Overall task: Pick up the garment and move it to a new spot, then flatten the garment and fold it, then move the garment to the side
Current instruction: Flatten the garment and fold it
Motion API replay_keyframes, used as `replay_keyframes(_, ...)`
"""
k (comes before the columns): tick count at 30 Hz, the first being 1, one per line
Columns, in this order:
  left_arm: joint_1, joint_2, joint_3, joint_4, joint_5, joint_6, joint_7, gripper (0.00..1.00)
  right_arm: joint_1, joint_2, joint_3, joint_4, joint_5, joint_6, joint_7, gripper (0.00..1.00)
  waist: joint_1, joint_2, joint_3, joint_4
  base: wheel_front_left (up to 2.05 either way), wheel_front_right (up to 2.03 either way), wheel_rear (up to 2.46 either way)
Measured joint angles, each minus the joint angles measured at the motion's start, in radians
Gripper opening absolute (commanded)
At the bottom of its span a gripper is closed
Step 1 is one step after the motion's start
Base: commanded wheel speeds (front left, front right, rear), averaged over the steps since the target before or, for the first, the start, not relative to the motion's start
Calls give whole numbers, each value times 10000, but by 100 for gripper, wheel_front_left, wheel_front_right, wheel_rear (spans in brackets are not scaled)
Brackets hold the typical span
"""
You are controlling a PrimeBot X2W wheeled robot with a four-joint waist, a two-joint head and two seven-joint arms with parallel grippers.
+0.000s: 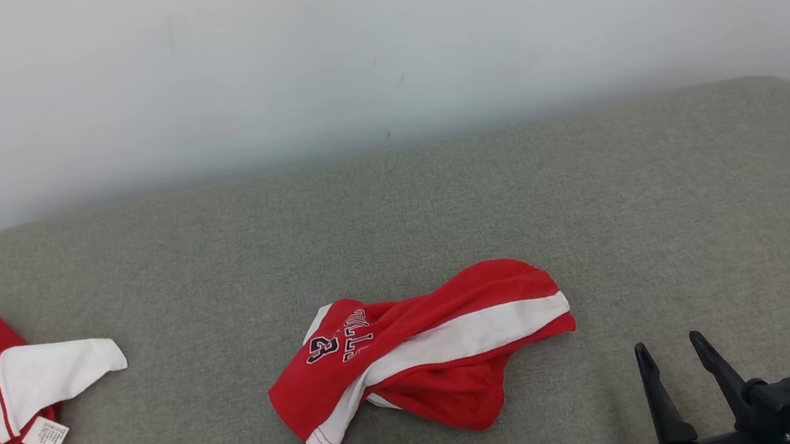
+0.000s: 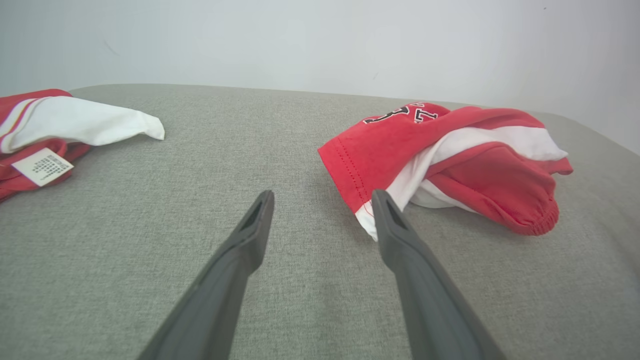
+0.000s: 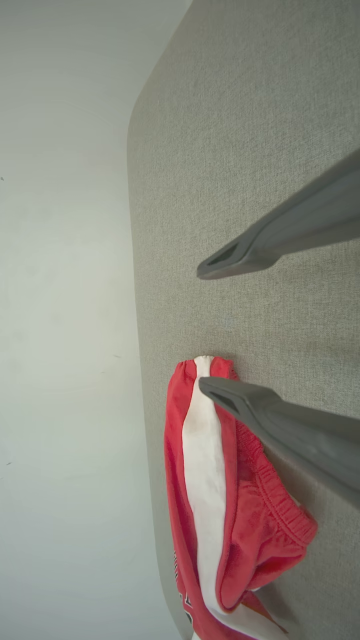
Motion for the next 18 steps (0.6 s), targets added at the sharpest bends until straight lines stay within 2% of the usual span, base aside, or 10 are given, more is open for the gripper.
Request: replay_keyframes(18,330,2,155,-184,82,10,0,100,183,194,59,151,117,0,0,100,-1,0,-268,60,0,0,0)
